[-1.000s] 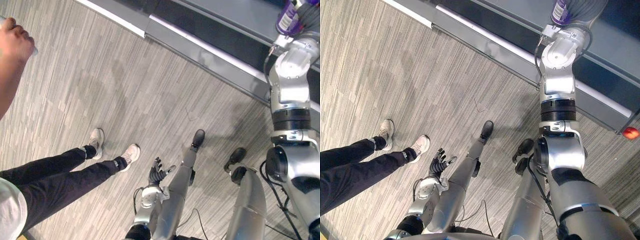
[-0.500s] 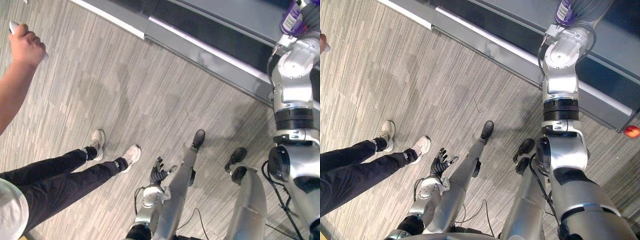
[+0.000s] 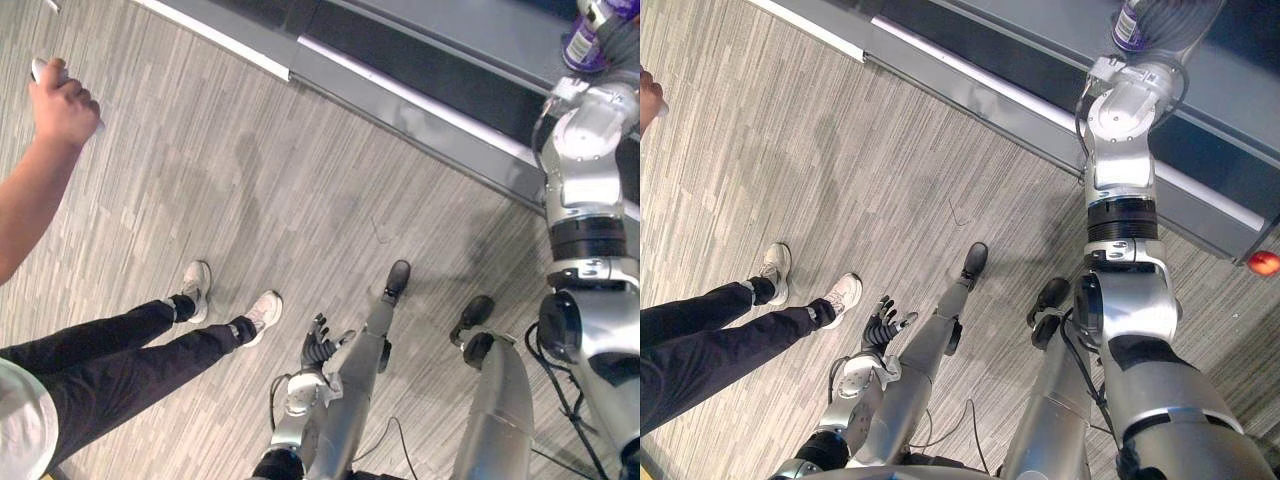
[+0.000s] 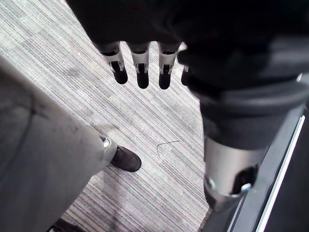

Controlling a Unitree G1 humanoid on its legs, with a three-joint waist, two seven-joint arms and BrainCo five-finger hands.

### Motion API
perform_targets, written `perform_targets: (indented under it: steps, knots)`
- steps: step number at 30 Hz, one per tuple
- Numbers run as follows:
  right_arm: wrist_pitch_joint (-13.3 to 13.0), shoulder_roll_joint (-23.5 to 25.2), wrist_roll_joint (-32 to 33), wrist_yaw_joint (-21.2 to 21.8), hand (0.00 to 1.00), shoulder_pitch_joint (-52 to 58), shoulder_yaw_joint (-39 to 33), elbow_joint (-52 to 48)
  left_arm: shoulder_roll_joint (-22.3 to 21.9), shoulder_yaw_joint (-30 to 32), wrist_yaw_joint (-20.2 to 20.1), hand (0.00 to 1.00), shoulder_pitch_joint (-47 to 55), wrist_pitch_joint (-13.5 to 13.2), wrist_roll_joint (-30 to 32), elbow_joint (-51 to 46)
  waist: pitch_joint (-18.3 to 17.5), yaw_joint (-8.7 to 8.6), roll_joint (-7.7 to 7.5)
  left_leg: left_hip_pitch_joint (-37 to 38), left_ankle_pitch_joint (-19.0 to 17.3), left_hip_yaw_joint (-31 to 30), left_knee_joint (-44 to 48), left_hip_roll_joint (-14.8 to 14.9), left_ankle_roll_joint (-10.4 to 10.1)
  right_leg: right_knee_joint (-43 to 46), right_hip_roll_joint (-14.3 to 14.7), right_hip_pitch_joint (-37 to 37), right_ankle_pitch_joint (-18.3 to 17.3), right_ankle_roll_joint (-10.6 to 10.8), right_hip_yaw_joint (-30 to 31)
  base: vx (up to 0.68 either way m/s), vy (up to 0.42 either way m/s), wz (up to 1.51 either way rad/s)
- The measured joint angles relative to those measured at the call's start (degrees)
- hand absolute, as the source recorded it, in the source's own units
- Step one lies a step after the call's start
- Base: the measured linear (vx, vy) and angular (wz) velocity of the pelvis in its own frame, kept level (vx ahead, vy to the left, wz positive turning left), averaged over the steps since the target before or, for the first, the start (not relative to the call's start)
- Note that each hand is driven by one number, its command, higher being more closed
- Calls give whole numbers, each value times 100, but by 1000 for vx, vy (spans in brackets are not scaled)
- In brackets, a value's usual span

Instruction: Put the gum and the chips on the shelf.

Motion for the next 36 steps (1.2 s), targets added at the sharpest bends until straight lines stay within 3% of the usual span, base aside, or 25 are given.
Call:
perform_targets:
  steps: [15, 29, 36]
  knots:
    - [6, 24, 52, 10, 0, 105, 54, 126, 0, 0, -1, 0, 0, 3, -2, 4, 0, -7, 0, 19, 6, 80, 16, -1, 7, 28, 2, -26, 1, -1, 65, -3, -4, -1]
    - [7, 265, 246, 11, 0, 455, 45, 259, -1, 93, -101, 0, 2, 43, 2, 231, -5, -82, 3, 433, 5, 174, 21, 27, 14, -86, 52, 396, 31, 40, 129, -25, -23, -4]
    - [6, 417, 271, 80, 0, 630, 44, 346, -3, 268, -107, 0, -11, 51, 5, 450, -8, -192, 7, 727, -54, 447, 18, 193, 65, -399, 298, 682, 218, 90, 327, -27, -33, -26]
